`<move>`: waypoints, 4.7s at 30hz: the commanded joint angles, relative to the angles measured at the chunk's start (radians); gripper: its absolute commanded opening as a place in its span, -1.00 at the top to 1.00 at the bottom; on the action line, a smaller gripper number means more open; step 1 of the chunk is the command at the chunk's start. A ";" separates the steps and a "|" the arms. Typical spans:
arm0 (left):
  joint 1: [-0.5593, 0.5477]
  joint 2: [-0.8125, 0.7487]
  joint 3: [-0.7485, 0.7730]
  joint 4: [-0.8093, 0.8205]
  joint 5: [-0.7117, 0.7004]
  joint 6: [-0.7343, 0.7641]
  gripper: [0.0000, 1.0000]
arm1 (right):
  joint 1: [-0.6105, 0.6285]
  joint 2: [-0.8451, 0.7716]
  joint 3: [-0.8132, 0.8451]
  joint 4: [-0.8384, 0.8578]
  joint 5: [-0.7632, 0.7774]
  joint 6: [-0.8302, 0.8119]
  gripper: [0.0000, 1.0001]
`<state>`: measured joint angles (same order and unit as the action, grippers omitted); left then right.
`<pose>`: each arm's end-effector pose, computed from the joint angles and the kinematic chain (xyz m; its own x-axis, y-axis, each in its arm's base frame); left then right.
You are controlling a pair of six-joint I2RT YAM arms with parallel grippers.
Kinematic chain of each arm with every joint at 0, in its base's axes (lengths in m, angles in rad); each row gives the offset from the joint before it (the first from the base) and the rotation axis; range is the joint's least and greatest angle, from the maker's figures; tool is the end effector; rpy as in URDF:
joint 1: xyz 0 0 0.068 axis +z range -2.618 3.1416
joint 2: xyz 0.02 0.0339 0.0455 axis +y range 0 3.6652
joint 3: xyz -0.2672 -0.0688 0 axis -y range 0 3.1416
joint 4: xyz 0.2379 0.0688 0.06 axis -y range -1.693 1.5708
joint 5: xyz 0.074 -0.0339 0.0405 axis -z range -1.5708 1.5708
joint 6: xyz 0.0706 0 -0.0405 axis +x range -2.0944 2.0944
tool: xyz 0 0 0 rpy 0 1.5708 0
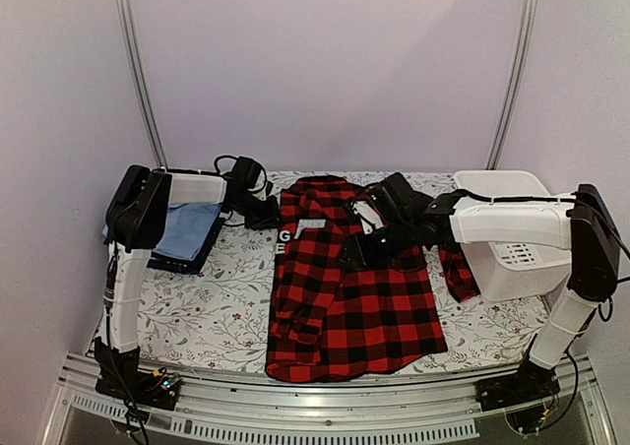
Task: Fold and stack the long sleeve shirts
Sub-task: Move the 1/3-folded shirt to the center of the board, then pick up the 1/3-folded shirt from the center of the board.
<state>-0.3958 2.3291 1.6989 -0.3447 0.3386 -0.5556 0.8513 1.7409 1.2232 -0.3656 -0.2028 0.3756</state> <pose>0.4617 -0.2184 0.0994 -0.9313 -0.1500 -0.3318 0.0523 0.8466 -0.5296 0.2480 0.3046 0.2006 -0.7750 -0.3392 -0.5333 -0.5769 0.7243 0.3776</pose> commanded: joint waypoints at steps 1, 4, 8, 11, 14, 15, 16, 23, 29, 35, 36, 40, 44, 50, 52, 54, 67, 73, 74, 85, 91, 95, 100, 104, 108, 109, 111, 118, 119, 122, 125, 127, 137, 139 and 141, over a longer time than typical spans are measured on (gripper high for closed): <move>-0.011 0.037 0.024 -0.030 -0.062 -0.002 0.85 | -0.035 -0.098 -0.057 0.096 0.095 0.041 -0.10; 0.006 0.050 0.056 -0.055 -0.090 0.014 1.00 | -0.060 -0.127 -0.083 0.106 0.113 0.050 -0.10; 0.043 0.079 0.126 -0.111 -0.108 0.059 1.00 | -0.084 -0.142 -0.105 0.115 0.123 0.052 -0.12; 0.077 0.107 0.186 -0.154 -0.111 0.093 1.00 | -0.089 -0.144 -0.116 0.122 0.130 0.052 -0.12; 0.114 0.140 0.245 -0.183 -0.101 0.123 1.00 | -0.092 -0.137 -0.122 0.124 0.133 0.054 -0.12; 0.129 0.156 0.273 -0.199 -0.099 0.130 1.00 | -0.093 -0.136 -0.125 0.124 0.136 0.055 -0.12; 0.140 0.169 0.301 -0.215 -0.096 0.137 1.00 | -0.093 -0.134 -0.127 0.126 0.139 0.056 -0.12; 0.159 0.208 0.421 -0.265 -0.065 0.155 0.69 | -0.124 -0.135 -0.175 0.123 0.142 0.072 -0.12; 0.116 0.088 0.389 -0.275 -0.154 0.161 0.33 | -0.132 -0.131 -0.225 0.119 0.100 0.077 -0.12; 0.022 -0.098 0.237 -0.243 -0.153 0.135 0.35 | -0.124 -0.119 -0.288 0.118 0.047 0.083 0.06; 0.001 -0.131 0.190 -0.226 -0.141 0.121 0.37 | -0.119 -0.119 -0.298 0.115 0.045 0.084 0.11; -0.075 -0.242 -0.036 -0.148 -0.065 0.067 0.48 | -0.091 -0.126 -0.337 0.102 0.034 0.097 0.30; -0.114 -0.346 -0.270 -0.048 0.021 -0.007 0.52 | -0.058 -0.129 -0.370 0.097 0.023 0.118 0.43; -0.163 -0.460 -0.539 0.045 0.067 -0.064 0.54 | -0.009 -0.130 -0.420 0.102 0.009 0.163 0.46; -0.175 -0.482 -0.609 0.069 0.073 -0.076 0.54 | 0.004 -0.132 -0.439 0.101 0.005 0.178 0.47; -0.184 -0.499 -0.675 0.073 0.067 -0.078 0.55 | 0.018 -0.138 -0.461 0.101 0.000 0.197 0.47; -0.185 -0.583 -0.876 0.025 0.011 -0.055 0.55 | 0.139 -0.177 -0.532 0.079 -0.027 0.308 0.49; -0.185 -0.617 -0.887 0.007 -0.010 -0.056 0.54 | 0.138 -0.222 -0.457 -0.014 0.057 0.296 0.47; -0.184 -0.621 -0.880 0.006 -0.009 -0.055 0.55 | 0.129 -0.227 -0.423 -0.047 0.091 0.280 0.44; -0.186 -0.659 -0.715 -0.037 -0.029 -0.019 0.52 | -0.106 -0.318 -0.315 -0.172 0.419 0.225 -0.01; -0.186 -0.650 -0.648 -0.052 -0.024 0.001 0.52 | -0.205 -0.257 -0.317 -0.199 0.559 0.239 -0.05; -0.186 -0.642 -0.631 -0.047 -0.015 0.002 0.52 | -0.233 -0.193 -0.312 -0.195 0.623 0.264 -0.06; -0.186 -0.645 -0.631 -0.038 -0.006 0.002 0.52 | -0.255 -0.128 -0.346 -0.147 0.650 0.285 -0.05; -0.186 -0.648 -0.637 -0.035 -0.006 0.002 0.51 | -0.270 -0.105 -0.366 -0.115 0.673 0.304 -0.04; -0.186 -0.649 -0.645 -0.026 0.000 -0.002 0.51 | -0.272 -0.093 -0.375 -0.095 0.698 0.322 -0.03; -0.186 -0.648 -0.646 -0.024 0.003 -0.002 0.51 | -0.274 -0.087 -0.380 -0.089 0.699 0.323 -0.02; -0.186 -0.648 -0.648 -0.022 0.005 -0.004 0.52 | -0.277 -0.071 -0.385 -0.079 0.695 0.324 0.02; -0.186 -0.653 -0.650 -0.019 0.006 -0.006 0.52 | -0.277 -0.051 -0.313 -0.120 0.717 0.301 0.86; -0.186 -0.654 -0.651 -0.018 0.007 -0.007 0.52 | -0.275 -0.051 -0.288 -0.136 0.721 0.287 0.93; -0.186 -0.654 -0.650 -0.016 0.009 -0.008 0.52 | -0.243 -0.044 -0.190 -0.174 0.721 0.245 1.00; -0.186 -0.650 -0.644 -0.014 0.010 -0.008 0.51 | -0.174 -0.007 -0.077 -0.206 0.712 0.211 1.00; -0.186 -0.647 -0.641 -0.015 0.008 -0.008 0.51 | -0.125 0.055 -0.001 -0.230 0.709 0.192 1.00; -0.186 -0.647 -0.640 -0.023 0.006 -0.002 0.51 | -0.044 0.186 0.069 -0.166 0.544 0.149 0.03; -0.186 -0.644 -0.639 -0.022 0.009 0.000 0.52 | -0.044 0.136 0.046 -0.156 0.536 0.153 -0.12; -0.186 -0.640 -0.637 -0.020 0.009 -0.001 0.52 | -0.044 0.095 0.022 -0.152 0.536 0.172 -0.17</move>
<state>-0.5724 1.6989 1.0519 -0.3767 0.3405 -0.5690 0.8131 1.9366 1.2793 -0.5457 0.3622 0.5335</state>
